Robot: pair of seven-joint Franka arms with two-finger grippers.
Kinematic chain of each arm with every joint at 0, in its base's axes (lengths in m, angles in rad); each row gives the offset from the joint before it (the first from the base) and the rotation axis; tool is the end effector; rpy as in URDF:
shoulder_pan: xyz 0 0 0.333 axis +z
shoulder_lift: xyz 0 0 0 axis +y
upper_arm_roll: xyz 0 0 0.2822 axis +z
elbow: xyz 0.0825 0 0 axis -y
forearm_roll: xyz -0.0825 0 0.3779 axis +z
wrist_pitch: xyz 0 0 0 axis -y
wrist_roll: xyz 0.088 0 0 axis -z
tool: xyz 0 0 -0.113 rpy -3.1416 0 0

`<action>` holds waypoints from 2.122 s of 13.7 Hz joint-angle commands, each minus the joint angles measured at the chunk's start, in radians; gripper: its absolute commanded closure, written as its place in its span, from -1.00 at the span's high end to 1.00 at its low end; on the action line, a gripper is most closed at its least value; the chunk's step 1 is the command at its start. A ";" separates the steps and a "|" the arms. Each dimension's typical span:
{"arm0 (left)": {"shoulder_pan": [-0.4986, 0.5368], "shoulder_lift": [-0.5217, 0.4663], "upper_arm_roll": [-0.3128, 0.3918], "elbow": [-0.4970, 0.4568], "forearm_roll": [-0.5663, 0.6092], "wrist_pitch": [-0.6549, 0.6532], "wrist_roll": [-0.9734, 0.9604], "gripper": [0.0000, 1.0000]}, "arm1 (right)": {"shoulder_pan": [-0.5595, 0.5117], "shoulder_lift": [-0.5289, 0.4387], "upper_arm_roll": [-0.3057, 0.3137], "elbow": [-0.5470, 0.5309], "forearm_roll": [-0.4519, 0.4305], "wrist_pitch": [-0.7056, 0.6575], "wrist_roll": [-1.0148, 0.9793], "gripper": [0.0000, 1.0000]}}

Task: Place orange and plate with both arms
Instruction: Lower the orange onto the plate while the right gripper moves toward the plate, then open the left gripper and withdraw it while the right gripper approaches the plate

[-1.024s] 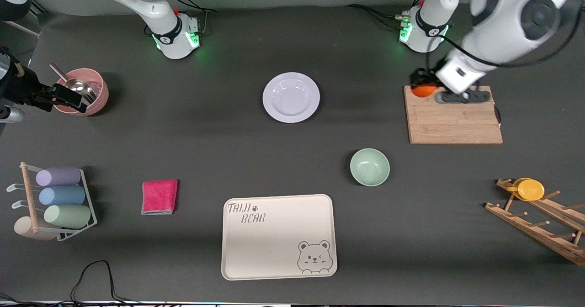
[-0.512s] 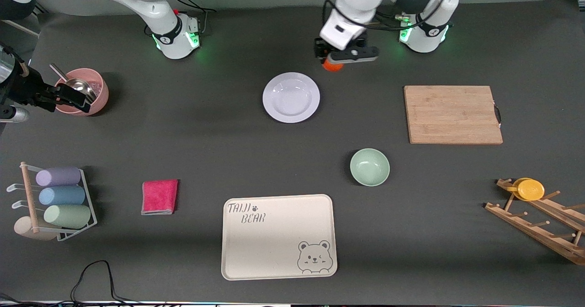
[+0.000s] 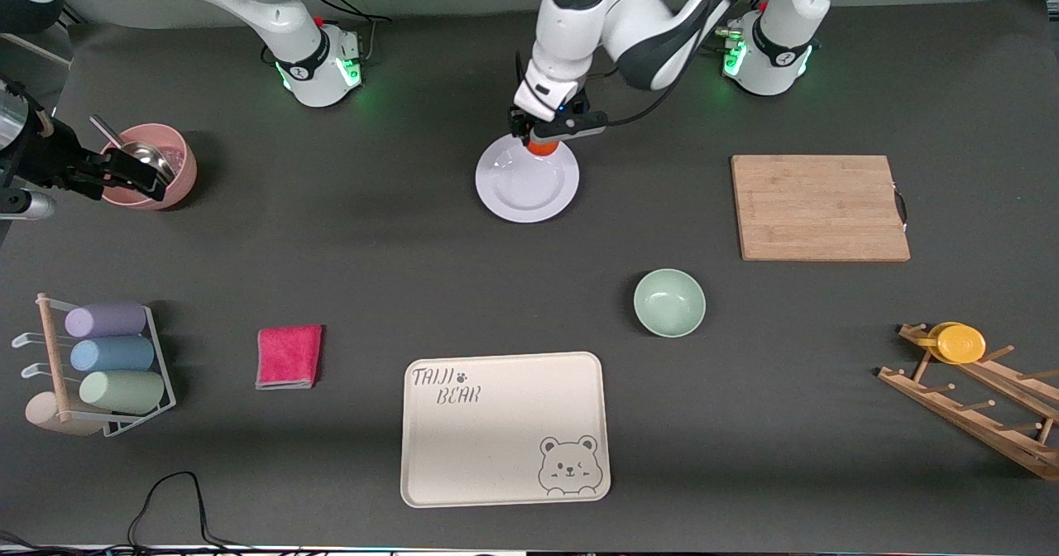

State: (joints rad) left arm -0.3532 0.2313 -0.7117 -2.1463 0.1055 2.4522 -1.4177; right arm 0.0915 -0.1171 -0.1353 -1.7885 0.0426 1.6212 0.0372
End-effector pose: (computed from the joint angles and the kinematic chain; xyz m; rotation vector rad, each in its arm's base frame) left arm 0.2761 -0.4929 0.2981 2.9552 0.4451 -0.0433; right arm 0.5153 -0.0209 0.5494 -3.0796 0.1277 0.0788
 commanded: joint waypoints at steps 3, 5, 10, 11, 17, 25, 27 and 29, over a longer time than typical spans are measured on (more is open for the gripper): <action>-0.088 0.242 0.023 0.131 0.366 0.001 -0.338 -1.00 | 0.047 -0.157 0.026 -0.110 0.037 -0.024 0.090 1.00; -0.119 0.321 0.041 0.180 0.446 -0.002 -0.403 -1.00 | 0.048 -0.242 0.093 -0.199 0.042 0.002 0.192 1.00; -0.229 0.362 0.145 0.209 0.480 0.001 -0.426 -1.00 | 0.059 -0.384 0.190 -0.391 0.140 0.071 0.313 1.00; -0.233 0.365 0.149 0.209 0.479 0.001 -0.426 -1.00 | 0.073 -0.386 0.189 -0.397 0.160 0.069 0.313 1.00; -0.231 0.376 0.164 0.209 0.511 0.008 -0.425 0.17 | 0.076 -0.386 0.136 -0.479 0.321 0.077 0.285 1.00; -0.097 0.258 0.143 0.206 0.491 -0.107 -0.232 1.00 | 0.076 -0.391 0.048 -0.733 0.596 0.247 -0.011 1.00; -0.015 0.214 0.101 0.207 0.397 -0.120 -0.125 1.00 | 0.077 -0.380 0.049 -0.811 0.702 0.320 -0.113 1.00; 0.071 0.159 0.071 0.220 0.302 -0.223 0.058 1.00 | 0.077 -0.348 0.048 -0.864 0.799 0.357 -0.251 1.00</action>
State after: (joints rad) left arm -0.3571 0.4606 -0.6036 -1.9221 0.4875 2.3122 -1.5056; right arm 0.1607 -0.4782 -0.0792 -2.5969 0.7545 1.9347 -0.0953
